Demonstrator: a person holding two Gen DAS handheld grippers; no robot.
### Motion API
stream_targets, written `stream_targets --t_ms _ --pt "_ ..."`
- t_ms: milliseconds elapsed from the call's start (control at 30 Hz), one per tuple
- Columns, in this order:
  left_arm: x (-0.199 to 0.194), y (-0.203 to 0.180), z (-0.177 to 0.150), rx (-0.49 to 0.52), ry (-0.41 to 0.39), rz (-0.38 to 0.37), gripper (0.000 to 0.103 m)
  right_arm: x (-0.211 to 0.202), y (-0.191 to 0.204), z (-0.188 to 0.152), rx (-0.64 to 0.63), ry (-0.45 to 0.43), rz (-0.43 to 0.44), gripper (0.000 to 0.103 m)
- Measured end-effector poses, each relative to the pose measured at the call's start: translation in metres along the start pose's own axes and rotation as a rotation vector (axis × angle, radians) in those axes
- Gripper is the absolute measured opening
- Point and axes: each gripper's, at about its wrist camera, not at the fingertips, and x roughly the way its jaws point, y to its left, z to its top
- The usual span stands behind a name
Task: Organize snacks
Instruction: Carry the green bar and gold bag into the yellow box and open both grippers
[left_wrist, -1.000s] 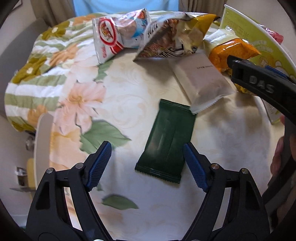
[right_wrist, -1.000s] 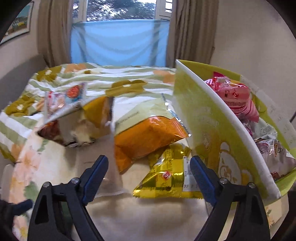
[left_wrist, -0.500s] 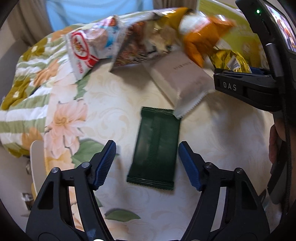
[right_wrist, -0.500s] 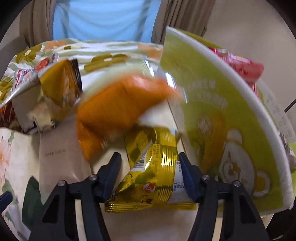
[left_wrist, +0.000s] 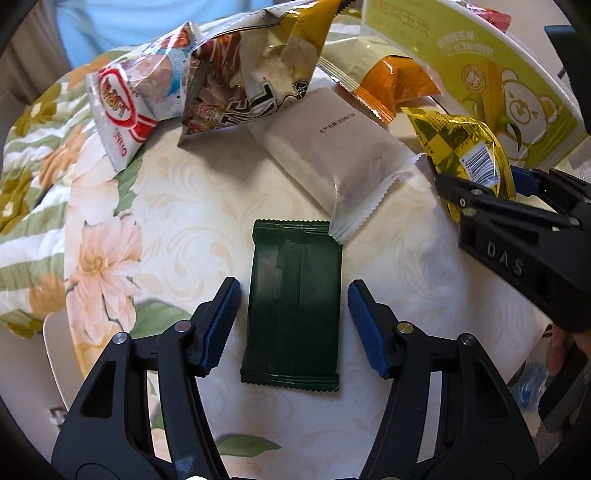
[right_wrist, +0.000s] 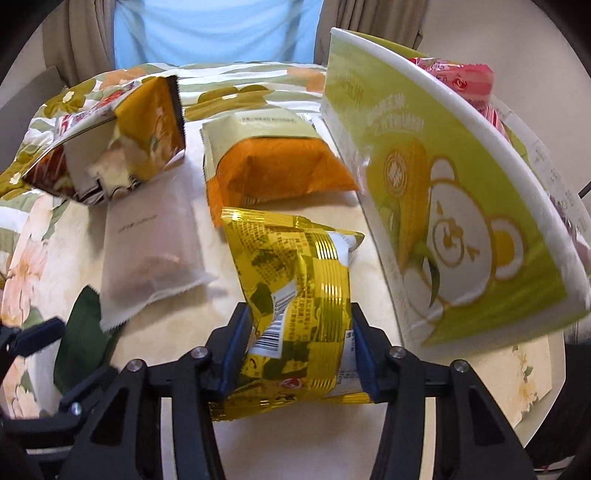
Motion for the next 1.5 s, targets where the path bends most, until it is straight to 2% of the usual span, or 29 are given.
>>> stream_targets --t_ms 33,100,267,467,733,900,1067,1267,1500 --pt "0.000 0.000 0.001 0.009 0.001 -0.003 0.044 -0.001 0.000 -0.001 -0.001 0.000 0.002 0.047" --pt "0.000 0.000 0.004 0.023 0.011 -0.007 0.041 -0.001 0.000 -0.005 0.002 0.000 0.008 0.047" --pt "-0.004 -0.002 0.005 0.011 0.021 -0.014 0.041 -0.001 0.005 0.002 0.015 0.001 0.024 0.046" --pt "-0.014 0.019 0.002 -0.060 0.017 -0.050 0.041 -0.013 0.003 -0.003 0.034 -0.009 0.026 0.043" --pt "-0.041 0.036 0.003 -0.099 -0.023 -0.071 0.041 -0.032 0.005 0.000 0.040 -0.040 0.040 0.040" --pt "-0.070 0.040 0.010 -0.095 -0.061 -0.089 0.041 -0.063 0.006 0.005 0.049 -0.095 0.064 0.040" --pt "-0.105 0.035 0.033 -0.087 -0.117 -0.120 0.041 -0.103 -0.005 0.018 0.116 -0.164 0.126 0.040" --pt "-0.149 0.011 0.080 -0.030 -0.214 -0.152 0.041 -0.141 -0.038 0.046 0.192 -0.244 0.162 0.040" --pt "-0.176 -0.051 0.144 0.005 -0.307 -0.191 0.041 -0.161 -0.116 0.069 0.238 -0.294 0.161 0.040"
